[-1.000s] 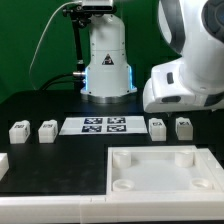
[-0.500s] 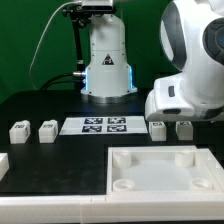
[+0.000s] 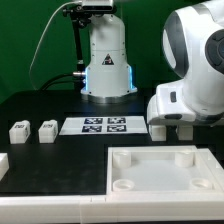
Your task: Assemble one leg
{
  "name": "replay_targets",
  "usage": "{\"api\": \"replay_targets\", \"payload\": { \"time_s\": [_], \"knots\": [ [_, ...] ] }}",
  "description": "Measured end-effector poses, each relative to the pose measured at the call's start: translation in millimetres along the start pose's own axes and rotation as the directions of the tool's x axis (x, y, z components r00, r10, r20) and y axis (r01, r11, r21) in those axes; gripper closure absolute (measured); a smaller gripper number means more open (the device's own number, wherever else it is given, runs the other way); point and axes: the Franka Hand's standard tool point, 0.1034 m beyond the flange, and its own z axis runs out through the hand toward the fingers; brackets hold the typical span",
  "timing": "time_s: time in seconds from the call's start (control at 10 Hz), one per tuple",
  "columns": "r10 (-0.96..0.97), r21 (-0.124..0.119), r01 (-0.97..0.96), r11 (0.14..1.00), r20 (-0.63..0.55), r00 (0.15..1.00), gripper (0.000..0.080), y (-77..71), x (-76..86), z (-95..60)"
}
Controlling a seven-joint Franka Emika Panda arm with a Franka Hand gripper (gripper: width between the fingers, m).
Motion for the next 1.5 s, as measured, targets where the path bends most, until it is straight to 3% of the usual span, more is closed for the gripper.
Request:
{"api": "replay_targets", "payload": {
  "time_s": [0.1,0.2,0.3,0.7,0.8,0.9,1.1,1.2,1.3,1.4,1.5],
  "knots": [
    [0.0,0.0,0.0,1.0,0.0,1.0,0.0274,0.1,0.0,0.1],
    [0.0,0.0,0.0,1.0,0.0,1.0,0.0475,0.1,-0.1,0.2],
    [0.0,0.0,0.0,1.0,0.001,1.0,0.0509,0.0,-0.2,0.2],
    [-0.014,-0.007,0.014,1.0,0.004,1.0,0.0509,2.0,-0.7,-2.6],
    [-0.066,-0.026,0.066,0.997,0.0,0.998,0.0509,8.9,-4.0,-33.4],
    [-0.117,-0.021,0.117,0.993,-0.021,0.993,0.0509,16.5,-8.0,-74.0],
    [-0.154,-0.016,0.153,0.988,-0.04,0.987,0.0509,28.8,-19.9,-120.5],
    [-0.152,-0.015,0.151,0.988,-0.067,0.986,0.0509,28.3,-21.6,-134.6],
    [-0.149,-0.013,0.15,0.989,-0.213,0.966,0.0508,25.1,-10.4,-139.1],
    [-0.144,-0.018,0.145,0.989,-0.278,0.95,0.0508,28.0,-16.0,-134.4],
    [-0.164,-0.027,0.166,0.986,-0.375,0.912,0.0508,28.5,-8.7,-142.5]
  ]
}}
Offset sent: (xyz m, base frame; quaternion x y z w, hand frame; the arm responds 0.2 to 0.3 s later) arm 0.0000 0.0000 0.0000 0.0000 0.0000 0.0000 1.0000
